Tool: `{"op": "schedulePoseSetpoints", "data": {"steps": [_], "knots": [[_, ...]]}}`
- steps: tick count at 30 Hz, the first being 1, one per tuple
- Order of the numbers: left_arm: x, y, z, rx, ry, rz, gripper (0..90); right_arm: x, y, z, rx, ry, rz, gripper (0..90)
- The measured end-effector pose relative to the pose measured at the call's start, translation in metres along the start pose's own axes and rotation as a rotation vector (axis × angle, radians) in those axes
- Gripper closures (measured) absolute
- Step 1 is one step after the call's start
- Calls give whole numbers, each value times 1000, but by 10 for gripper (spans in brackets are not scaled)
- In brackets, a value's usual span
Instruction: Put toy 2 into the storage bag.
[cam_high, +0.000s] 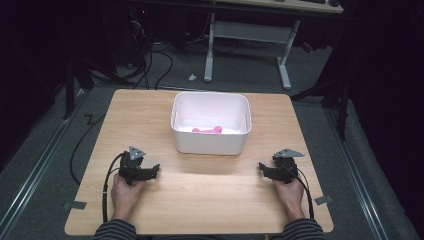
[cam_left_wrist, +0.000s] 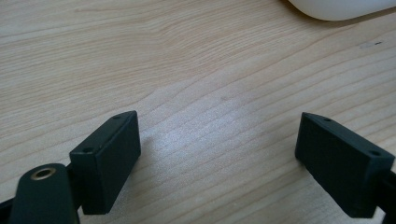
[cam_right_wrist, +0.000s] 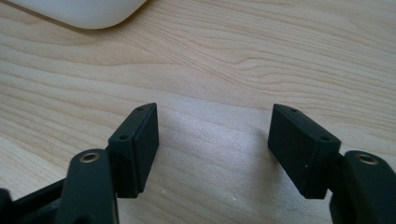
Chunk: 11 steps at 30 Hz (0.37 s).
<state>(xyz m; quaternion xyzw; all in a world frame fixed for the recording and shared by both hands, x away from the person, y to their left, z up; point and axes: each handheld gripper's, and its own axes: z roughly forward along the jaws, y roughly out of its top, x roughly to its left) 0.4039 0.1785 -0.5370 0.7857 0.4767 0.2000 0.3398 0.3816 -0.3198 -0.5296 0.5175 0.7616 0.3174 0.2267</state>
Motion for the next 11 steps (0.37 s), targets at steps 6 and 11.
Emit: {"op": "schedulePoseSetpoints", "data": {"steps": [6,11], "knots": [[0,0,0,0,-1,0,142,2,-2,0,-4,-4,-1,299],[0,0,0,0,-2,0,143,5,-2,-1,1,-8,6,275]]}}
